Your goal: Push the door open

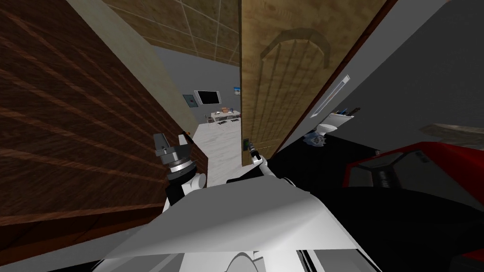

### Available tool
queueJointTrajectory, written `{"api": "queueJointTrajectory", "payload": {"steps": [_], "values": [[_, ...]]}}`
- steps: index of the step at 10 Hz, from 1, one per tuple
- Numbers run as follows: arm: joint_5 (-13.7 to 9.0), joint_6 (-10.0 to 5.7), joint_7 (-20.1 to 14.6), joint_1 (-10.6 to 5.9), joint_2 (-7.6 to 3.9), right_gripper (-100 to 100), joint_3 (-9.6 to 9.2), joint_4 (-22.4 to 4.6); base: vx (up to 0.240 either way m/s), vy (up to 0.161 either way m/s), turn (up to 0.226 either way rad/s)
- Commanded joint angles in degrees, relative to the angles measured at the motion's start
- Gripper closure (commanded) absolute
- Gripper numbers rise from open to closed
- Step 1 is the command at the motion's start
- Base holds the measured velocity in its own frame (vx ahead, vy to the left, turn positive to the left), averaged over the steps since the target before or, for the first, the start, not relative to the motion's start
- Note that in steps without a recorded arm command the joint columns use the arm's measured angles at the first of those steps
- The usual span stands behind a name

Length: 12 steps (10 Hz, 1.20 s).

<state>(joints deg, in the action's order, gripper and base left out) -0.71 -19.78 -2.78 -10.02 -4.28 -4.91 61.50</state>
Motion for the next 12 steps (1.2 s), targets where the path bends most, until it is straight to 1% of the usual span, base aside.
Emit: {"api": "queueJointTrajectory", "payload": {"steps": [1, 2, 6, 10, 11, 12], "values": [[-0.23, 0.66, 0.41, 0.22, -0.42, 100, 1.78, 1.05, 0.177, 0.105, -0.135], [-0.2, 0.49, 0.05, 0.34, -0.34, -100, 0.85, 0.69, -0.025, 0.057, -0.054], [-0.3, 1.03, -0.17, 0.54, -0.05, -100, 0.45, 1.32, -0.193, 0.016, -0.011], [-0.43, 1.78, -0.48, 0.83, 0.87, -100, -0.12, 2.18, -0.222, 0.016, -0.023], [-0.41, 1.74, -0.43, 0.93, 0.71, -100, -0.08, 2.28, -0.089, 0.009, -0.006], [-0.42, 1.55, -0.39, 0.9, 0.5, -100, 0.09, 2.09, 0.092, 0.012, 0.022]]}}
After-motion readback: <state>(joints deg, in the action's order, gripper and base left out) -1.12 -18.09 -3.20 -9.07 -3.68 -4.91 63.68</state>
